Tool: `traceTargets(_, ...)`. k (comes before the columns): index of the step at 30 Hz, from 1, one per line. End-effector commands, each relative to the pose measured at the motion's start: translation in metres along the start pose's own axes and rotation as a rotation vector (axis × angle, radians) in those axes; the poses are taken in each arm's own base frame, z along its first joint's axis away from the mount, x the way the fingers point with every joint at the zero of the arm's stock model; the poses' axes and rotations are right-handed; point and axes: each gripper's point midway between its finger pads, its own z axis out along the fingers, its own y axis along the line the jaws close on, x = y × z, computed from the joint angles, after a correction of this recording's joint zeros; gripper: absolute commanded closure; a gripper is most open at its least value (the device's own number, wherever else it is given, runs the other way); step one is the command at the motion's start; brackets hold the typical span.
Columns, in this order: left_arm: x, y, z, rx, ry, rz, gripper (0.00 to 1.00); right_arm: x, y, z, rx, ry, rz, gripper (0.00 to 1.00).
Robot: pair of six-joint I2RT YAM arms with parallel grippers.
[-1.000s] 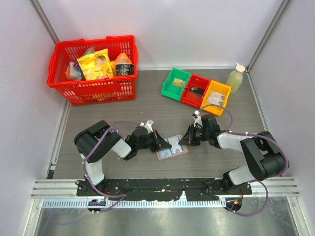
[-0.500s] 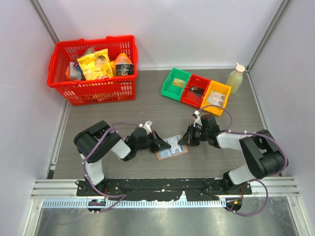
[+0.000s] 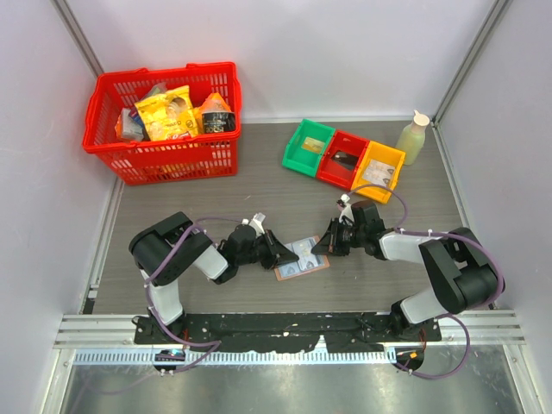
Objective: Take the credit cards out of the card holder
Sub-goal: Remove the credit card from the card holder.
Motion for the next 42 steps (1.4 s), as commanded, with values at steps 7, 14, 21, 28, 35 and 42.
traceTargets(7, -0.002, -0.001, -0.003, 0.011, -0.015, 0.006, 0.99, 0.021, -0.060, -0.009, 0.254, 0.007, 0.052, 1.00)
traceTargets(14, -0.001, 0.001, -0.005, 0.005, -0.015, -0.002, 1.00, 0.028, -0.070, -0.008, 0.287, 0.034, 0.071, 1.00)
traceTargets(21, 0.000, 0.005, -0.009, -0.015, -0.016, -0.005, 1.00, 0.028, -0.077, -0.009, 0.329, 0.039, 0.065, 1.00)
traceTargets(28, -0.002, 0.004, -0.005, -0.035, -0.015, 0.007, 1.00, 0.022, -0.056, -0.009, 0.236, 0.040, 0.030, 0.96)
traceTargets(35, -0.004, 0.004, -0.003, -0.043, -0.014, 0.006, 1.00, 0.013, -0.037, -0.008, 0.161, 0.035, -0.039, 0.90)
traceTargets(42, -0.005, 0.004, -0.003, -0.053, -0.019, 0.016, 1.00, -0.013, -0.001, -0.015, 0.057, -0.038, -0.114, 0.91)
